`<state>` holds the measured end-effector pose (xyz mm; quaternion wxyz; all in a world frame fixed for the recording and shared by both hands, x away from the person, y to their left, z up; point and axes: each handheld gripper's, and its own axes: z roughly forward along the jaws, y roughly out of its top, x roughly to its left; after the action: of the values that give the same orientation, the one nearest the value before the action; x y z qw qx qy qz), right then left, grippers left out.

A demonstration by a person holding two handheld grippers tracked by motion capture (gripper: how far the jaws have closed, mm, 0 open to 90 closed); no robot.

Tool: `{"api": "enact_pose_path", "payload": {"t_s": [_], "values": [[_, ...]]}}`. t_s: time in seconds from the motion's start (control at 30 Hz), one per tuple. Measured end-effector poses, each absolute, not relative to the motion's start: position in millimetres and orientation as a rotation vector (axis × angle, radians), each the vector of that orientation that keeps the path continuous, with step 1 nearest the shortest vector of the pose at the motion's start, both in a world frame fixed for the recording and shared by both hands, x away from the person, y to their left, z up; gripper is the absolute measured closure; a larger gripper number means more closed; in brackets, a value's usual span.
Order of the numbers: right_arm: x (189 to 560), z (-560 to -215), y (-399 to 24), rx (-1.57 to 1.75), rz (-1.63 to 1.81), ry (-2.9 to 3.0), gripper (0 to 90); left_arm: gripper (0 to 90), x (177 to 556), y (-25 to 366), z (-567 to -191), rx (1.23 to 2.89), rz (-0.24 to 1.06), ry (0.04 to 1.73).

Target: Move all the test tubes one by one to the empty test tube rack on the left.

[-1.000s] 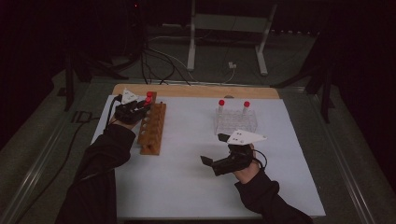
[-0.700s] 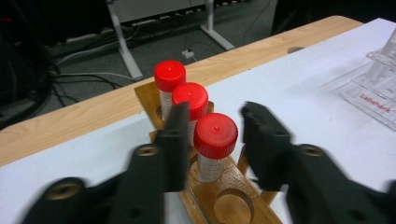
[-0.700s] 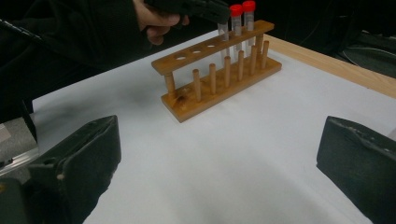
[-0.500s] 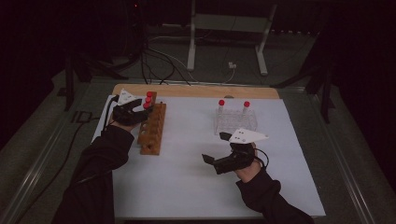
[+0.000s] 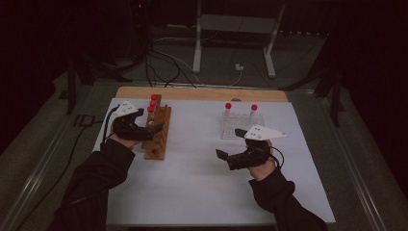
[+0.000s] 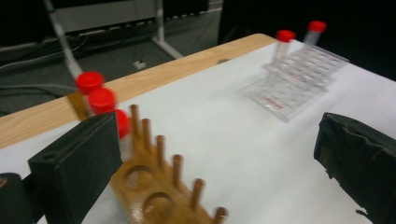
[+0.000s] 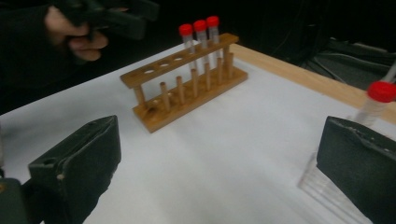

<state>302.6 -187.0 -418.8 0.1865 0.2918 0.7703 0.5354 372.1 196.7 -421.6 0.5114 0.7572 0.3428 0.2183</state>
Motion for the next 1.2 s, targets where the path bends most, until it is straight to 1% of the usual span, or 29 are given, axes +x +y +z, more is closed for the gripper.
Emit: {"api": "enact_pose_path", "payload": {"t_s": [0.3, 0.7, 0.97, 1.2], "values": [[318.7, -411.9, -206.5, 0.879, 1.486, 2.087, 0.0, 1.4, 343.8, 183.1, -425.3, 1.85, 0.451, 0.726], [347.6, -408.8, -237.9, 0.983, 1.424, 1.979, 0.0, 1.4, 322.6, 171.6, -440.5, 1.873, 0.396, 0.683], [373.2, -417.7, -257.0, 1.064, 1.368, 1.931, 0.0, 1.4, 315.7, 167.5, -447.8, 1.868, 0.38, 0.674], [391.3, -431.1, -264.5, 1.141, 1.315, 1.91, 0.0, 1.4, 311.5, 164.6, -450.2, 1.873, 0.385, 0.664]]}}
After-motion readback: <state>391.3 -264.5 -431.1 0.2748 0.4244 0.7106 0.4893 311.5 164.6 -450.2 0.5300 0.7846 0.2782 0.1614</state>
